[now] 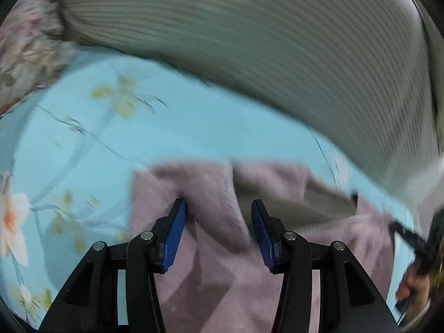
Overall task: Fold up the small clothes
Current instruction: 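Open both grippers and press the folded sweater flat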
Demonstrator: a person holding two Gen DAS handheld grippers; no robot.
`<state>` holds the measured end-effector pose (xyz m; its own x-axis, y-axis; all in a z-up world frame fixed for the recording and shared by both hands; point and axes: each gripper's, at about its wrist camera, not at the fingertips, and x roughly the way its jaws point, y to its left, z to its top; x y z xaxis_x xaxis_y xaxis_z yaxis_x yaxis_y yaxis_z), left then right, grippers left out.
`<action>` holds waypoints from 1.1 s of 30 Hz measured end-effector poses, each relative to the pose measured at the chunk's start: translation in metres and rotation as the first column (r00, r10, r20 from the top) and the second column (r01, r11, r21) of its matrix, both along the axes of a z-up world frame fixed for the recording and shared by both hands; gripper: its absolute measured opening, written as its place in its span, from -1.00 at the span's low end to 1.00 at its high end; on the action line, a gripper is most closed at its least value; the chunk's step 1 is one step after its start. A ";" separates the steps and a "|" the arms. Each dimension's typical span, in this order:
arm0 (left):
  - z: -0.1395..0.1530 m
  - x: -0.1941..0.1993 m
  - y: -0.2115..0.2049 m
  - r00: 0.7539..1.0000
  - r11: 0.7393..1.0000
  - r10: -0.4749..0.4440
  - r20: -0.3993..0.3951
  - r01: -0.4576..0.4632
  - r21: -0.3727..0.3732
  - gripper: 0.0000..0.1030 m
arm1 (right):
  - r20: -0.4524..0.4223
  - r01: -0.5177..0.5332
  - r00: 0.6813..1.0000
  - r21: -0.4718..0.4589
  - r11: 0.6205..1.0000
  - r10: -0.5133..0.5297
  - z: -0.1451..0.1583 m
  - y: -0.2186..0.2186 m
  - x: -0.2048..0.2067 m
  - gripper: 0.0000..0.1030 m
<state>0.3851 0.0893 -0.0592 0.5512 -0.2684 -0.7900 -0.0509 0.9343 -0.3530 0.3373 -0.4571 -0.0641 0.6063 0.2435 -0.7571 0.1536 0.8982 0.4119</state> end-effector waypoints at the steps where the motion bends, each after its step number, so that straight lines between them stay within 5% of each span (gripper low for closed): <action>1: 0.002 0.001 0.009 0.999 0.999 0.039 0.007 -0.039 -0.004 -0.01 | 0.004 -0.003 1.000 0.003 1.000 0.003 0.002 0.000 -0.005 -0.47; 7: 0.008 -0.036 0.028 0.997 0.996 0.076 0.011 -0.076 -0.055 -0.01 | 0.038 -0.065 0.997 0.035 0.997 0.064 0.015 0.028 -0.052 -0.47; 18: 0.003 -0.168 0.034 0.996 0.989 0.063 -0.057 -0.070 -0.129 -0.01 | -0.052 -0.195 0.978 0.108 0.975 0.202 -0.007 0.094 -0.140 -0.44; 22: -0.004 -0.216 0.017 0.994 0.989 0.006 -0.105 -0.021 -0.144 0.03 | -0.084 -0.220 0.969 0.132 0.967 0.232 -0.016 0.111 -0.156 -0.10; 33: -0.037 -0.257 0.005 0.983 0.976 0.013 -0.182 -0.053 -0.212 0.14 | -0.096 -0.262 0.957 0.130 0.956 0.275 -0.012 0.129 -0.173 -0.09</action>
<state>0.1286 0.0948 -0.0965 0.4177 -0.4272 -0.8019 -0.1610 0.8338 -0.5281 0.1639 -0.3283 -0.0761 0.4194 0.4746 -0.7738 -0.0358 0.8604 0.5083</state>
